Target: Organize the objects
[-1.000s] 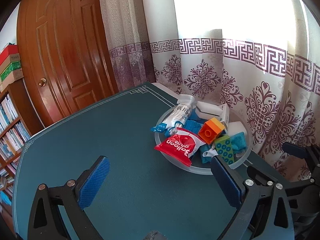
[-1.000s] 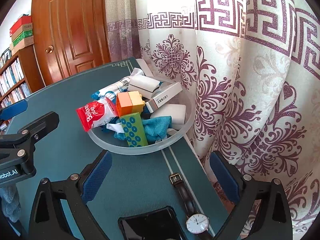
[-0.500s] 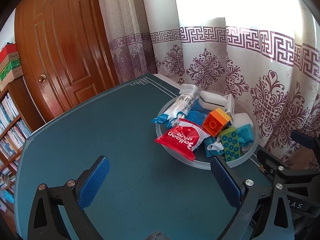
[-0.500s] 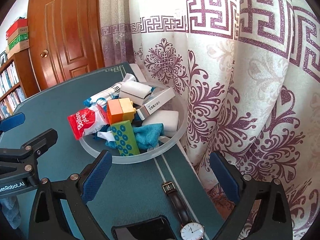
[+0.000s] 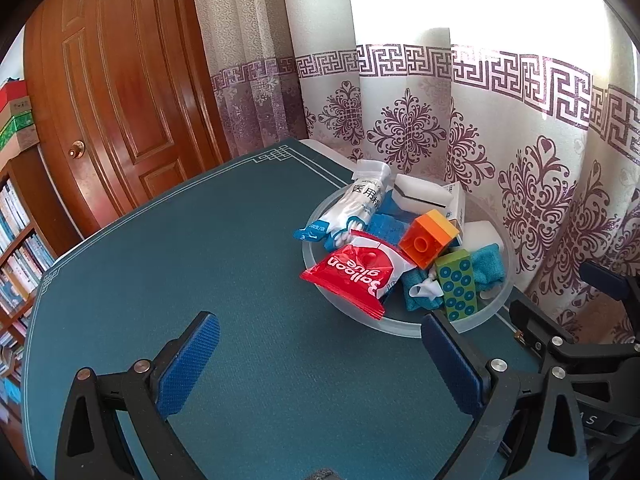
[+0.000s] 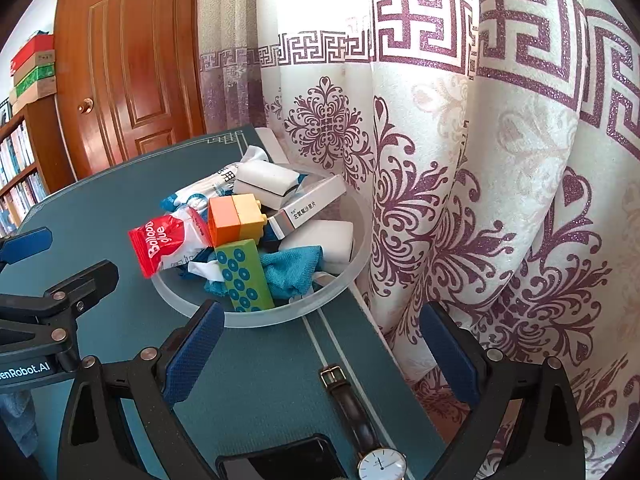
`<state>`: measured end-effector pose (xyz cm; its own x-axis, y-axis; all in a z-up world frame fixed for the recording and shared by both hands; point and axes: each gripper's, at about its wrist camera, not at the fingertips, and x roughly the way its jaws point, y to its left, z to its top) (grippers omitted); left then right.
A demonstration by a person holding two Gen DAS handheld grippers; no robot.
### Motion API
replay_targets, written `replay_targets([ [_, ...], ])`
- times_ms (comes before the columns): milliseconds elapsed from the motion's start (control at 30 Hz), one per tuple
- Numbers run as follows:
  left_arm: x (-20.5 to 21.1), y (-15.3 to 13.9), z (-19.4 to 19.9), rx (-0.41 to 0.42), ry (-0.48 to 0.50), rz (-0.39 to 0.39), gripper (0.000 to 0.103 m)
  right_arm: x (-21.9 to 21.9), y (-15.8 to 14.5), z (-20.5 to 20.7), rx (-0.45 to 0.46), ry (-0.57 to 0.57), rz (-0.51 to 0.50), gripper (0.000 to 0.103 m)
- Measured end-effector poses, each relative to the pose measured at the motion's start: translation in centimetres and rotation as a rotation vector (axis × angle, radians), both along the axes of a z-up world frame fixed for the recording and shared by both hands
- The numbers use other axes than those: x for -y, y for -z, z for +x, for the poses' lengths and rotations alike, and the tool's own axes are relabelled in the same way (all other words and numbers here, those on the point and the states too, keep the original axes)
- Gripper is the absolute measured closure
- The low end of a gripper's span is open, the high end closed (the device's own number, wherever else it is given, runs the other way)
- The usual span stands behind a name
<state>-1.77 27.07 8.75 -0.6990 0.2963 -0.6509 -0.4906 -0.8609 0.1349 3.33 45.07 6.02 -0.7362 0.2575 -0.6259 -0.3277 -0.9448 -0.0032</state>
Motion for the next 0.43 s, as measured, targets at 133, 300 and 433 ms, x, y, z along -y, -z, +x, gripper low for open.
replay_targets([
  [133, -0.04, -0.07, 0.04, 0.002, 0.007, 0.003, 0.000, -0.05, 0.10, -0.02, 0.002, 0.003, -0.004, 0.004],
  [300, -0.15, 0.01, 0.00, 0.009, 0.007, 0.005, 0.000, -0.21, 0.15, -0.01, 0.002, 0.004, -0.007, 0.004],
  [433, -0.08, -0.04, 0.05, 0.009, 0.007, 0.006, 0.000, -0.24, 0.18, -0.01, 0.004, 0.004, -0.008, 0.004],
])
